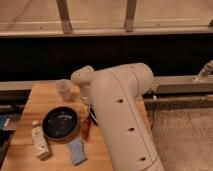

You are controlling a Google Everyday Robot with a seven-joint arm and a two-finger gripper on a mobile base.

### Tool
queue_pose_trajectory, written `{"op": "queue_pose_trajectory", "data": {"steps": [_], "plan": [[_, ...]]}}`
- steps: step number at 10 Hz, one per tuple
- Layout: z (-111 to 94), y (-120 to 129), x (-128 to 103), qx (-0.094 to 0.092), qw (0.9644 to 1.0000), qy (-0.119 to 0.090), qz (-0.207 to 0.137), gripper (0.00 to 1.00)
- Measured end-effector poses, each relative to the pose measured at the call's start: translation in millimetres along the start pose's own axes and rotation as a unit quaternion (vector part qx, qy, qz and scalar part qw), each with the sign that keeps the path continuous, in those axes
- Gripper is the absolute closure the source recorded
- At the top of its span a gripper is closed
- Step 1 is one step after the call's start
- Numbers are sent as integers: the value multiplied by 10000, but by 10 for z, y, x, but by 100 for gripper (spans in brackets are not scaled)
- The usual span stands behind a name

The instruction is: Place the eraser on the white sponge

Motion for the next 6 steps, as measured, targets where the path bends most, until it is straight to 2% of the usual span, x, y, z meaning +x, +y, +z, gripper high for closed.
{"op": "queue_pose_trajectory", "data": {"steps": [2, 6], "plan": [[-133, 19, 39, 48, 9999, -118, -78, 100], [-675, -54, 362, 201, 9985, -489, -147, 100]]}}
